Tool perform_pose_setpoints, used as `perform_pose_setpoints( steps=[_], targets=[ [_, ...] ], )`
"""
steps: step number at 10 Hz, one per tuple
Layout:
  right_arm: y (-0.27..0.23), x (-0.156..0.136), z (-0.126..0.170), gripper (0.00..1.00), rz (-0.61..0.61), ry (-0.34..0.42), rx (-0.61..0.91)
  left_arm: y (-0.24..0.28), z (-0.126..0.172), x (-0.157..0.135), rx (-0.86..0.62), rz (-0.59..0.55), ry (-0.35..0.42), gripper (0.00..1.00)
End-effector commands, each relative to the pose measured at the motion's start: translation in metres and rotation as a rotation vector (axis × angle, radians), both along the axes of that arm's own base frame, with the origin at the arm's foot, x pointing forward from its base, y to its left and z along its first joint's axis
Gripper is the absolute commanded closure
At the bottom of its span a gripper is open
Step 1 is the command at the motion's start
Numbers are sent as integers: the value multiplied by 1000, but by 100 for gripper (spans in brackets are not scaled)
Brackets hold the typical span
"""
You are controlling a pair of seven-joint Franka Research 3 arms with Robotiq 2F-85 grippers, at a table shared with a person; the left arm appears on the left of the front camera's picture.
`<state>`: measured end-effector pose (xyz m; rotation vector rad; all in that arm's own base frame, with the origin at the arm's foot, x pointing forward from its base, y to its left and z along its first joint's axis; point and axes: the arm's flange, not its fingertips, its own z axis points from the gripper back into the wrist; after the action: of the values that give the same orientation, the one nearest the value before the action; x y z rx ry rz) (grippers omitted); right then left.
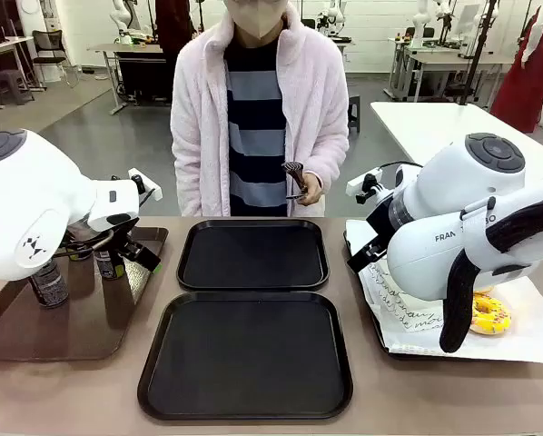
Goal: Set up donuts and drinks on trays.
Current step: Pick up one Pepsi coke and place it on the Flat Tray.
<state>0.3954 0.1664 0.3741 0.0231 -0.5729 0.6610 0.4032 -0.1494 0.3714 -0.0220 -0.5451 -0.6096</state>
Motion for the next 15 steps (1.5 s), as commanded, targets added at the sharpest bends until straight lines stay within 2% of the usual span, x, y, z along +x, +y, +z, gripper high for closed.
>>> perform_pose_setpoints(
  steps=[1, 14, 15],
  targets=[
    [0, 0, 0, 0, 0, 0, 0, 0, 0, 0, 0, 0, -1, 0],
    [0, 0, 0, 0, 0, 0, 0, 0, 0, 0, 0, 0, 0, 0],
    [0, -24, 14, 0, 8, -8, -26, 3, 15, -29, 62, -38, 15, 0]
  ],
)
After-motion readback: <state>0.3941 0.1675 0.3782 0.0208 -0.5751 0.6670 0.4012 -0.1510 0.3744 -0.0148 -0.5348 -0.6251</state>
